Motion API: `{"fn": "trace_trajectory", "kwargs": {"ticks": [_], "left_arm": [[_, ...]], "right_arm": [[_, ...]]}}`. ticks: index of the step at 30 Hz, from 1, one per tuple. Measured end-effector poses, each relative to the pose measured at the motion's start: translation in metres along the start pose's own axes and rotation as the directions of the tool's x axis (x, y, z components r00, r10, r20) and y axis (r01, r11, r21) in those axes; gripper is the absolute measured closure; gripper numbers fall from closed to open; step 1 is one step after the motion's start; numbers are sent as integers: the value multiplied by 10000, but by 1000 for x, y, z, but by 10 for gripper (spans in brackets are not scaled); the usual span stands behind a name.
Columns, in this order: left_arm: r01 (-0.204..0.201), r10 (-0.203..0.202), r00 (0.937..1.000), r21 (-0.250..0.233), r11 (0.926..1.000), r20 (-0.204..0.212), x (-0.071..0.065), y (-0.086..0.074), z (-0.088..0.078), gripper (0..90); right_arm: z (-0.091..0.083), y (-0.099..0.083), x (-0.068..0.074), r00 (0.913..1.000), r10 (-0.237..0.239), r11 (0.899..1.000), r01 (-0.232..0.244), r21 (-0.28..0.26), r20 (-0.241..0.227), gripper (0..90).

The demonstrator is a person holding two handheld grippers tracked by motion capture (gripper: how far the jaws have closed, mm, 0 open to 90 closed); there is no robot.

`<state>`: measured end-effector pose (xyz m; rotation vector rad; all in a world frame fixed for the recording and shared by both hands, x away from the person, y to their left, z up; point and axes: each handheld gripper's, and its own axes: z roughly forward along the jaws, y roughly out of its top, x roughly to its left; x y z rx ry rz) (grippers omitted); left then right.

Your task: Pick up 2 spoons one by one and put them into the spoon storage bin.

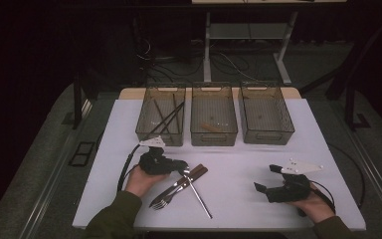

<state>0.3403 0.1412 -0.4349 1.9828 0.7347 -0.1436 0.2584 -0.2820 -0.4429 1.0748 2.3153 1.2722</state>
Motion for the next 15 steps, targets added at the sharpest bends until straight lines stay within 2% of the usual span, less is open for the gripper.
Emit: {"fn": "trace_trajectory", "kwargs": {"ticks": [3,8,15], "left_arm": [[-37,43,9998,-309,9995,204,-4,2,-4,838],[-192,211,9993,-618,9979,312,-9,6,-8,856],[-537,546,9985,-962,9939,66,-17,13,-14,860]], "right_arm": [[0,0,0,10000,12,10000,-12,12,-3,121],[0,0,0,10000,20,10000,-20,7,-9,121],[0,0,0,10000,32,10000,-32,10,-11,121]]}}
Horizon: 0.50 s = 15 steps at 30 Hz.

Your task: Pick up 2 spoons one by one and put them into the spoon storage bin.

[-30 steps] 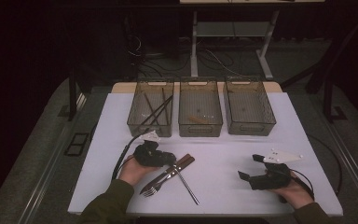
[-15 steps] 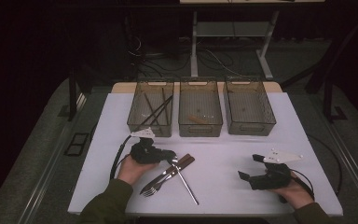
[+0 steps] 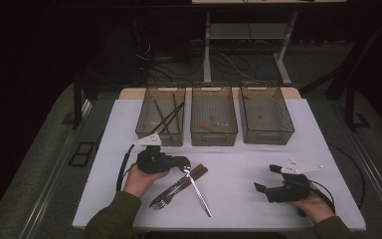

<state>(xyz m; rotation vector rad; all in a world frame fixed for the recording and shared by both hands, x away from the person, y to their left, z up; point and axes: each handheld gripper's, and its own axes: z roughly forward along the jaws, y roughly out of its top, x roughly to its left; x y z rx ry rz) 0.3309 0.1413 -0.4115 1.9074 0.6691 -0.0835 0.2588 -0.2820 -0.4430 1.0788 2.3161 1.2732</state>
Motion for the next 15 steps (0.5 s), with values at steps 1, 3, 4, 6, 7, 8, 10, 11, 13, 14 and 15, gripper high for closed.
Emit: {"fn": "trace_trajectory", "kwargs": {"ticks": [1,3,4,6,7,8,10,11,13,14,15], "left_arm": [[-57,57,10000,-43,10000,-31,0,1,-1,860],[-124,122,9999,-138,9998,-122,-2,3,-2,860],[-140,136,9998,-229,9996,-171,-2,4,-2,860],[-171,162,9996,-366,9992,-233,-3,5,-3,860],[-227,218,9994,-375,9990,-265,-3,6,-3,861],[-249,237,9994,-440,9987,-271,-4,7,-3,861],[-302,286,9992,-543,9981,-295,-5,10,-3,861],[-352,334,9989,-606,9975,-315,-5,11,-3,861],[-398,373,9987,-761,9963,-336,-6,15,-4,861],[-466,437,9984,-813,9956,-361,-7,17,-4,861],[-522,493,9982,-869,9948,-355,-7,19,-4,861]], "right_arm": [[0,0,0,10000,32,10000,-32,-12,3,121],[0,1,0,10000,43,10000,-43,-41,10,121],[0,1,1,10000,48,10000,-48,-26,-8,121],[0,1,1,10000,37,10000,-37,-15,-10,122],[0,1,1,10000,21,10000,-21,-14,-15,121],[1,1,1,10000,11,10000,-11,-21,-18,121],[1,1,1,10000,10,10000,-10,-13,-22,121],[1,1,1,10000,20,10000,-20,-6,-20,121],[1,1,1,10000,17,10000,-17,-3,-14,121],[1,1,1,10000,11,10000,-11,-10,-13,121],[1,1,1,10000,2,10000,-2,-20,-11,122]]}}
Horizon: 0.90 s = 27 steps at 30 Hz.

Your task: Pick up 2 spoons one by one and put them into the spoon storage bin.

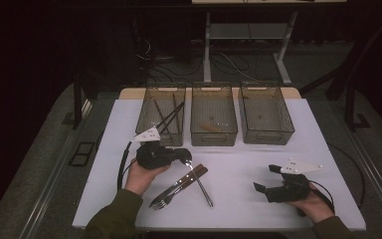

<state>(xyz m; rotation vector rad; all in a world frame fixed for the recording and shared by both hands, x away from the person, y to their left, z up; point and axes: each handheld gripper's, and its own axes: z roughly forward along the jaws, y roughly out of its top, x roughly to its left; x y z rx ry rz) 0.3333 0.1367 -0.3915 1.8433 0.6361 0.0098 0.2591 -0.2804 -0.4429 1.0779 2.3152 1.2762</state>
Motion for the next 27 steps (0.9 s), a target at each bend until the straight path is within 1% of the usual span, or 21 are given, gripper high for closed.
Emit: {"fn": "trace_trajectory", "kwargs": {"ticks": [5,10,14,15,20,21,26,27], "left_arm": [[-170,168,9998,-319,9993,-86,-2,11,3,861],[-431,415,9986,-487,9979,-331,-2,21,9,861],[-503,472,9978,-677,9964,-463,0,31,15,861],[-507,474,9976,-663,9965,-503,0,34,16,861],[-574,505,9960,-926,9940,-743,3,51,20,861],[-595,519,9954,-952,9937,-810,3,54,20,861],[-639,530,9930,-1024,9927,-1057,10,73,24,861],[-586,465,9926,-1082,9924,-1119,11,76,26,861]], "right_arm": [[0,0,0,10000,13,10000,-13,-6,21,121],[0,0,0,10000,-11,10000,11,-27,42,121],[0,0,-1,10000,42,10000,-42,-28,37,122],[0,0,-1,10000,54,10000,-54,-24,34,122],[0,0,0,9999,99,10000,-99,-4,20,121],[0,0,0,10000,28,10000,-28,-26,33,121],[2,0,0,10000,-7,10000,7,45,12,122],[2,0,0,10000,1,10000,-1,60,5,121]]}}
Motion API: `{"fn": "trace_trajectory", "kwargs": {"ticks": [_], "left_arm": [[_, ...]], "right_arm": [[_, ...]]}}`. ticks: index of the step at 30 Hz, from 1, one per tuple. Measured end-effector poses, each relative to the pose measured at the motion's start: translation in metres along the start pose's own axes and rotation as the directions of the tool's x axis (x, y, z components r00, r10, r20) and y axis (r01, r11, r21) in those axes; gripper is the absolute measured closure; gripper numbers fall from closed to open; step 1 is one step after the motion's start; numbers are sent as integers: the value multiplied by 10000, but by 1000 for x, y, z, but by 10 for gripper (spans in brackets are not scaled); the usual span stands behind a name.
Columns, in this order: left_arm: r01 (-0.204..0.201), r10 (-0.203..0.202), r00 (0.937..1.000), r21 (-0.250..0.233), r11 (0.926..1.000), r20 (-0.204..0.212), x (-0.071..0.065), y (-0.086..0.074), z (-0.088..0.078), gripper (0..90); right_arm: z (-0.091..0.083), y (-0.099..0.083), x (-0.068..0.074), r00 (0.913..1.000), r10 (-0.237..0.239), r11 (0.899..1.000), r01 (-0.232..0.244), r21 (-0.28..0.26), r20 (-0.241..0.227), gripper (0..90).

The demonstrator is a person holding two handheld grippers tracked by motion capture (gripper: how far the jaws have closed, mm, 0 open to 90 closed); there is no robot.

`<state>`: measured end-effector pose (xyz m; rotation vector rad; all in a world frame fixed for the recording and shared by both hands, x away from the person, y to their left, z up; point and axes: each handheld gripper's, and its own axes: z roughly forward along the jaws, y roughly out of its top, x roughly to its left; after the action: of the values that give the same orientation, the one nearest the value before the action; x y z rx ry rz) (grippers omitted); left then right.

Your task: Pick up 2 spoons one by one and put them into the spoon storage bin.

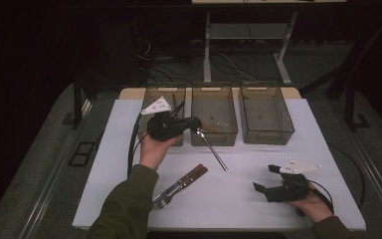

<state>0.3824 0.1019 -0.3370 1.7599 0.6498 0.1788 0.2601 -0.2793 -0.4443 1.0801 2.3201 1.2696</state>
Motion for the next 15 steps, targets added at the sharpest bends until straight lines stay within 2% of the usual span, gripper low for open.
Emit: {"fn": "trace_trajectory", "kwargs": {"ticks": [9,15], "left_arm": [[-117,113,9986,-71,9999,-526,16,33,14,861],[-352,334,9945,-169,9992,-991,26,57,22,861]], "right_arm": [[0,0,1,10000,-4,10000,4,-4,-24,121],[-1,0,0,10000,-7,10000,7,-64,-40,121]]}}
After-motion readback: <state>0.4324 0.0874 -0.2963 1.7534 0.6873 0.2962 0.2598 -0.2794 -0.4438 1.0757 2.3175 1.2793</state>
